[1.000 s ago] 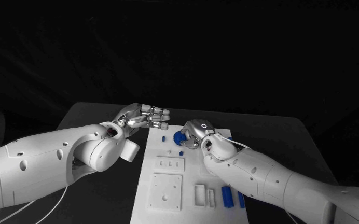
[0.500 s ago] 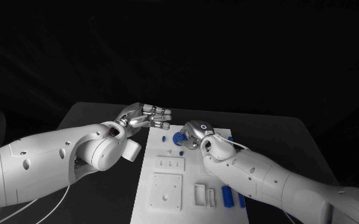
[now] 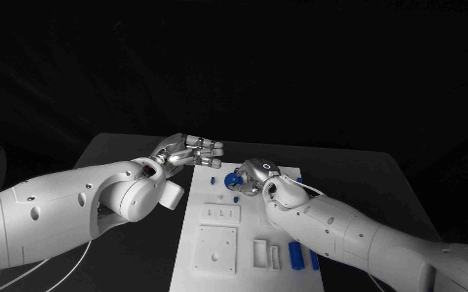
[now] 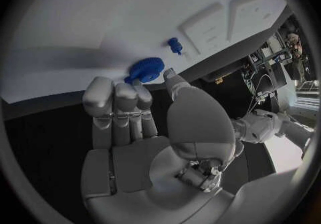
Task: Assemble the parts on the task board
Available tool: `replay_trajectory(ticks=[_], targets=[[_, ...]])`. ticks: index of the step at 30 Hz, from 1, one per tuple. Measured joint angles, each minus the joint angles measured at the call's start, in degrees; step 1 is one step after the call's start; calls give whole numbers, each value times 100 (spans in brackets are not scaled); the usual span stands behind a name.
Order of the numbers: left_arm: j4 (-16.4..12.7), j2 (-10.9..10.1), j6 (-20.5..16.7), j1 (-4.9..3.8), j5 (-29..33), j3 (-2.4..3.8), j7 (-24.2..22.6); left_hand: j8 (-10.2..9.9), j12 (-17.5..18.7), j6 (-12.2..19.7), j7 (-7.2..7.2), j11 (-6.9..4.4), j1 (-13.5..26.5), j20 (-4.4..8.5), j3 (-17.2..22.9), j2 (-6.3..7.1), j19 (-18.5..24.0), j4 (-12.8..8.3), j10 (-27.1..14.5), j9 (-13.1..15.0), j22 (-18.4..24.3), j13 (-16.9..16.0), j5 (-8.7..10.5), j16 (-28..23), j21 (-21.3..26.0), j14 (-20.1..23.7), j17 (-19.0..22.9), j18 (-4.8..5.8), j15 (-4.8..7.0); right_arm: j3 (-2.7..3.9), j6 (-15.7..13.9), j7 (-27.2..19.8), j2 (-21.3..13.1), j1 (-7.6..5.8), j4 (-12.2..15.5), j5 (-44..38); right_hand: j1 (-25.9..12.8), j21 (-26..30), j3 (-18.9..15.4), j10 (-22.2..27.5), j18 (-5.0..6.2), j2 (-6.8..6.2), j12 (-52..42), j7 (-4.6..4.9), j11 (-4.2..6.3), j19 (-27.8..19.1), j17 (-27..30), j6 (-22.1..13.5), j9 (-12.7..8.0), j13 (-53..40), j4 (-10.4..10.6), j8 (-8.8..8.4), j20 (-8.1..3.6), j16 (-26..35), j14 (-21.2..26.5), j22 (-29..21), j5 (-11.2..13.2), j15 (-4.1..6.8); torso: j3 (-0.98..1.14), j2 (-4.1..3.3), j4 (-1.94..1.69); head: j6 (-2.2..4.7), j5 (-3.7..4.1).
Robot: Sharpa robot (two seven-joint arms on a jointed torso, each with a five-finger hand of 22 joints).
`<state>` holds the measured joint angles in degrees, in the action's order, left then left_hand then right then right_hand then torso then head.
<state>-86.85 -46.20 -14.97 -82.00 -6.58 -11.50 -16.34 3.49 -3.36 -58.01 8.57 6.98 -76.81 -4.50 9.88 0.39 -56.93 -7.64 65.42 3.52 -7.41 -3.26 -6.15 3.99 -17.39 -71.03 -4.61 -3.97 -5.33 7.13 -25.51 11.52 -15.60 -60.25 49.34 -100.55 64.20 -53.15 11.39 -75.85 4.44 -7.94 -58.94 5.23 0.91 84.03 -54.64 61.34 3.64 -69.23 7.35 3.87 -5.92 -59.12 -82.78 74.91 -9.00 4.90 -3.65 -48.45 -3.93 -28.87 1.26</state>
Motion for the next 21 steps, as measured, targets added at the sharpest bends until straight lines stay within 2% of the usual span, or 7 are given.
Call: replay_trajectory(ticks=[9, 17, 19, 21], targets=[[12, -14, 0, 0, 1, 0, 1, 0, 0, 0, 0, 0, 0, 0, -16, 0, 0, -16, 0, 0, 7, 1, 0, 0, 0, 0, 0, 0, 0, -9, 65, -14, -129, 5, 107, 41, 22, -35, -72, 0, 0, -22, 0, 0, 0, 0, -21, 0, 4, 0, -25, -12, 0, 0, 0, 0, 0, 0, 4, 1, -3, -6, 4], [-7, -82, -1, 1, 1, 0, 2, 0, 0, 0, 0, 0, 0, 0, -15, 0, 0, -16, 0, 0, 15, 1, 0, 0, 0, 0, 0, 0, 0, -16, 8, 28, -519, 28, 485, 41, 83, -90, -72, -1, -1, -83, 0, 0, 0, 0, -47, 0, 6, 0, -25, -11, 0, -22, 0, 0, -77, 0, 20, 1, 19, 2, -23], [-12, -104, -1, 1, 1, 0, 2, 0, 0, 0, 0, 0, 0, 0, -16, 0, 0, -16, 0, 0, 15, 1, 0, 0, 0, 0, 0, 0, 0, 5, -32, 44, -649, 31, 630, 41, 82, -92, -70, -1, 0, -82, 0, 0, 0, 0, -49, 0, 6, 0, -23, -11, 0, -22, 0, 0, -77, 0, 24, 2, 32, 7, -28], [-19, -131, -2, 1, 1, 0, 2, 0, 0, 0, 0, 0, 0, 0, -15, 0, 0, -16, 0, 0, 15, 1, 0, 0, 0, 0, 0, 0, 0, 78, -97, 56, -828, 35, 831, 52, 130, -91, -46, -1, -1, -130, 0, 0, 0, 0, -49, 0, 6, 0, 34, -11, 0, -22, 0, 0, -77, 0, 33, 3, 49, 13, -47]])
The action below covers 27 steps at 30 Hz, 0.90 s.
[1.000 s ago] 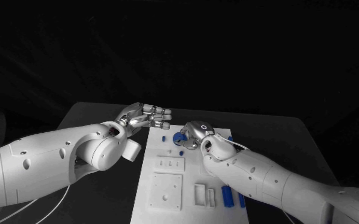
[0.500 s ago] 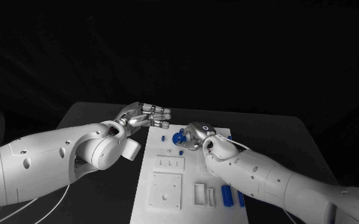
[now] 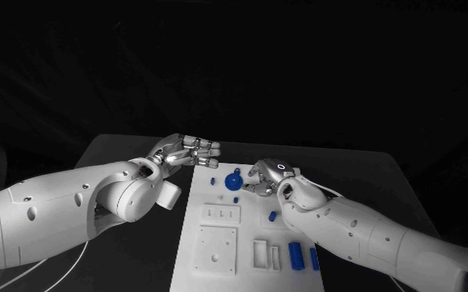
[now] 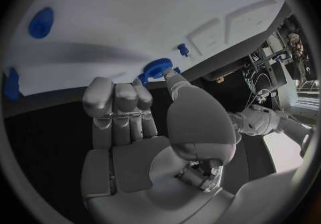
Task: Assemble the parts on the task board
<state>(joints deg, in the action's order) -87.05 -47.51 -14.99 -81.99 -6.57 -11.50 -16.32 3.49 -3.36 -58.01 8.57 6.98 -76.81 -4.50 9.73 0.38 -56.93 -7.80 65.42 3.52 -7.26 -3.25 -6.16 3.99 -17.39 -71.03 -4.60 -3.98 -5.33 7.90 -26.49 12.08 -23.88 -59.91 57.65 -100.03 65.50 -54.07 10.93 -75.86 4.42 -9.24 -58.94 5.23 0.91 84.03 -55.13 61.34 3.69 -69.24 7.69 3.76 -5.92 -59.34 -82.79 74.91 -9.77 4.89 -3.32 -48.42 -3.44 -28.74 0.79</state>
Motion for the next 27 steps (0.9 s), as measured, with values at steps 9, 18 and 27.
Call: replay_trajectory(ticks=[9, 18, 27], targets=[[-10, -108, -1, 0, 0, -1, -1, 0, 0, 0, 0, 0, 0, 21, 0, 0, -21, 0, 0, 0, 8, 0, 0, 0, 0, 0, 0, 0, 0, 592, -202, -188, -845, -8, 759, 405, 422, -47, -168, -21, -1, 49, -28, 1, -21, 0, -21, -1, -5, -30, -437, 0, 0, -34, 6, 0, 46, -6, 76, 8, 106, 40, -69], [4, -148, 4, 3, 0, -1, -9, 0, 0, 0, 0, 0, 0, 21, 0, 0, -20, 0, 0, 0, 8, 1, 0, 0, 0, 0, 0, 0, 0, 898, 156, -1181, -1472, 0, 602, 1415, 848, 209, -884, 115, -2, 551, 128, 39, -75, -21, -15, -42, -6, 104, -1871, 0, 21, 121, 44, 0, -809, -43, 179, 30, 219, 68, -66], [79, -144, 24, 35, 0, -1, -15, 0, 0, 0, 0, 0, 0, 21, 0, 0, -20, 0, 0, 0, 7, 1, 0, 0, 0, 0, 0, 0, 0, 927, 632, -1913, -1551, 108, 34, 1843, 879, 394, -1311, 219, -2, 691, 194, 51, -48, -41, -7, -195, -6, 194, -2244, 0, 41, 222, 64, 4, -954, -62, 272, 32, 263, 56, -87]])
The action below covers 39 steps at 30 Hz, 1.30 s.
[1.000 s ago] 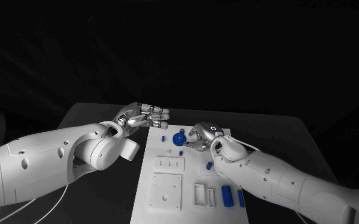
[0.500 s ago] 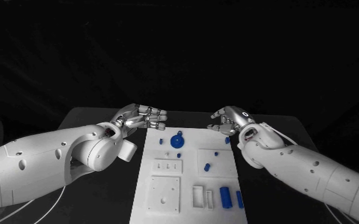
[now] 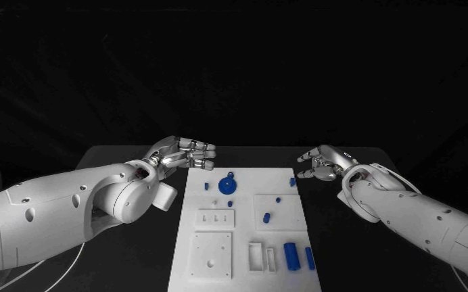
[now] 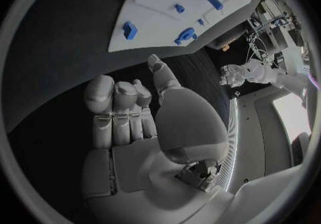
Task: Assemble the parts on the task board
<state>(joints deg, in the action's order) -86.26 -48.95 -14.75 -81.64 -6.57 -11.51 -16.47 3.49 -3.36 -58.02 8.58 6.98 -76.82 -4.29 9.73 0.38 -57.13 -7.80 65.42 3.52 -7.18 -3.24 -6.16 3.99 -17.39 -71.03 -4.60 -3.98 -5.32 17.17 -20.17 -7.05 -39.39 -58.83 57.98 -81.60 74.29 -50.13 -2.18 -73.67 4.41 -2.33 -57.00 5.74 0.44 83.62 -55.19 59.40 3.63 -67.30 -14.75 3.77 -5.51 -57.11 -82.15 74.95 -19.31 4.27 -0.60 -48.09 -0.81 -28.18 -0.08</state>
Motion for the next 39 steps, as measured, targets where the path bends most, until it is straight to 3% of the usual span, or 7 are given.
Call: replay_trajectory(ticks=[6, 12, 22, 26, 39], targets=[[55, 25, 22, 29, 0, -1, -4, 0, 0, 0, 0, 0, 0, 0, 0, 0, 0, 0, 0, 0, 0, 0, 0, 0, 0, 0, 0, 0, 0, 4, 183, -250, 100, 109, -280, 83, 37, 99, -105, 69, -1, 37, 67, 25, -33, -20, 17, -210, -7, 53, -12, 0, 20, 31, 33, 0, 0, -8, 51, -7, -3, -29, -1], [97, 44, 41, 53, 0, -1, -7, 0, 0, 0, 0, 0, 0, 0, 23, 0, 0, -23, 0, 0, 0, 0, 0, 0, 0, 0, 0, 0, 0, 4, 265, -406, 261, 205, -612, 104, 101, 99, -120, 90, -1, 22, 67, 40, -13, -20, 8, -326, -7, 62, -27, 0, 20, 31, 41, -1, -30, 0, 73, -13, -13, -66, 3], [127, 72, 63, 67, 0, -1, -9, 0, 0, 0, 0, 0, 0, 0, 23, 0, 0, -23, 0, 0, -1, 1, 0, 0, 0, 0, 0, 0, 0, 6, 247, -538, 521, 247, -971, 143, 130, 79, -120, 89, -1, 51, 67, 40, -13, -20, -41, -326, -6, 61, -27, 0, 20, 31, 41, -1, -44, 0, 73, -15, -28, -114, 30], [133, 78, 68, 69, -2, -1, -9, 0, 0, 0, 0, 0, 0, 0, 23, 0, 0, -23, 0, 0, -1, 0, 0, 0, 0, 0, 0, 0, 0, 5, 216, -540, 598, 259, -1081, 143, 130, 77, -63, 89, -1, 51, 67, 40, -13, -20, -60, -326, -6, 61, -19, 0, 20, 31, 41, -2, -44, 0, 63, -15, -31, -121, 31], [136, 85, 76, 70, -3, -1, -8, 0, 0, 0, 0, 0, 0, 0, 6, 0, 0, -39, 0, 0, -1, 1, 0, 0, 0, 0, 0, 0, 0, 5, 81, -509, 762, 263, -1300, 140, 22, 42, 75, 88, -1, 158, 17, 56, -14, -20, -103, -194, -6, 57, 35, 0, 20, 2, 40, -2, 52, 1, 55, -5, -17, -141, 31]])
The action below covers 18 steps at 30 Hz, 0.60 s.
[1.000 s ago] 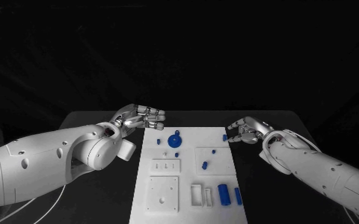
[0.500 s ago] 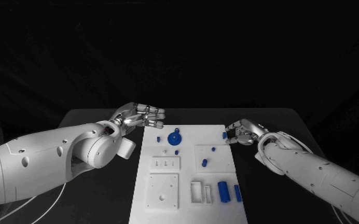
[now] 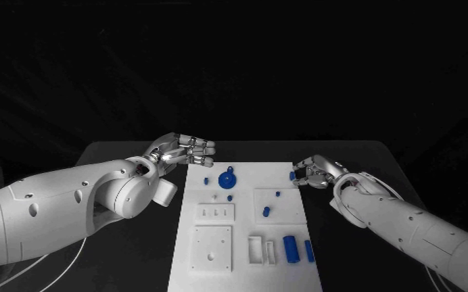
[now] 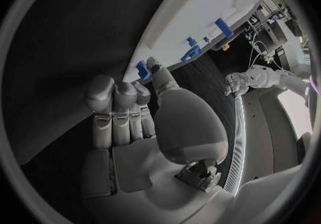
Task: Assemble the parts on the task board
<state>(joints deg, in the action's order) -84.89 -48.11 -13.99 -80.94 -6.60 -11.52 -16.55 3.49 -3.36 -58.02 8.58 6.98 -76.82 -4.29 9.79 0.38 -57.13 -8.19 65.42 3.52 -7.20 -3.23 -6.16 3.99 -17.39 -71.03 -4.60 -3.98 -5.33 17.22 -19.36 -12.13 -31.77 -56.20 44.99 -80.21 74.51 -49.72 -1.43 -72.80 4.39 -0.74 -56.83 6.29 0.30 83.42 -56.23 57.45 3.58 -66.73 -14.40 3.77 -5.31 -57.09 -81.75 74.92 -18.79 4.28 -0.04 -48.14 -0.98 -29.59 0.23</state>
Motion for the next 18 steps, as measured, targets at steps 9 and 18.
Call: replay_trajectory(ticks=[9, 18], targets=[[0, 5, 4, 0, -2, 0, 3, 0, 0, 0, 0, 0, 0, 0, 0, 0, 0, 0, 0, 0, 0, 0, 0, 0, 0, 0, 0, 0, 0, -1, -22, 18, 81, 1, -70, 10, -123, -33, 421, -9, -1, 88, -56, -56, -9, 0, -25, 240, 0, -18, -116, 0, 0, 0, -1, 0, 329, 0, 0, 3, -1, -2, 2], [43, 13, 8, 0, -4, 0, 6, 0, 0, 0, 0, 0, 0, 0, 0, 0, 0, 0, 0, 0, 0, 0, 0, 0, 0, 0, 0, 0, 0, -4, 5, 21, 150, 1, -101, 12, -190, -71, 623, -10, -3, 22, -61, -68, -10, 0, -45, 320, 1, -33, -161, 0, 0, 0, -1, -1, 328, 0, 4, 5, 8, 4, -21]])
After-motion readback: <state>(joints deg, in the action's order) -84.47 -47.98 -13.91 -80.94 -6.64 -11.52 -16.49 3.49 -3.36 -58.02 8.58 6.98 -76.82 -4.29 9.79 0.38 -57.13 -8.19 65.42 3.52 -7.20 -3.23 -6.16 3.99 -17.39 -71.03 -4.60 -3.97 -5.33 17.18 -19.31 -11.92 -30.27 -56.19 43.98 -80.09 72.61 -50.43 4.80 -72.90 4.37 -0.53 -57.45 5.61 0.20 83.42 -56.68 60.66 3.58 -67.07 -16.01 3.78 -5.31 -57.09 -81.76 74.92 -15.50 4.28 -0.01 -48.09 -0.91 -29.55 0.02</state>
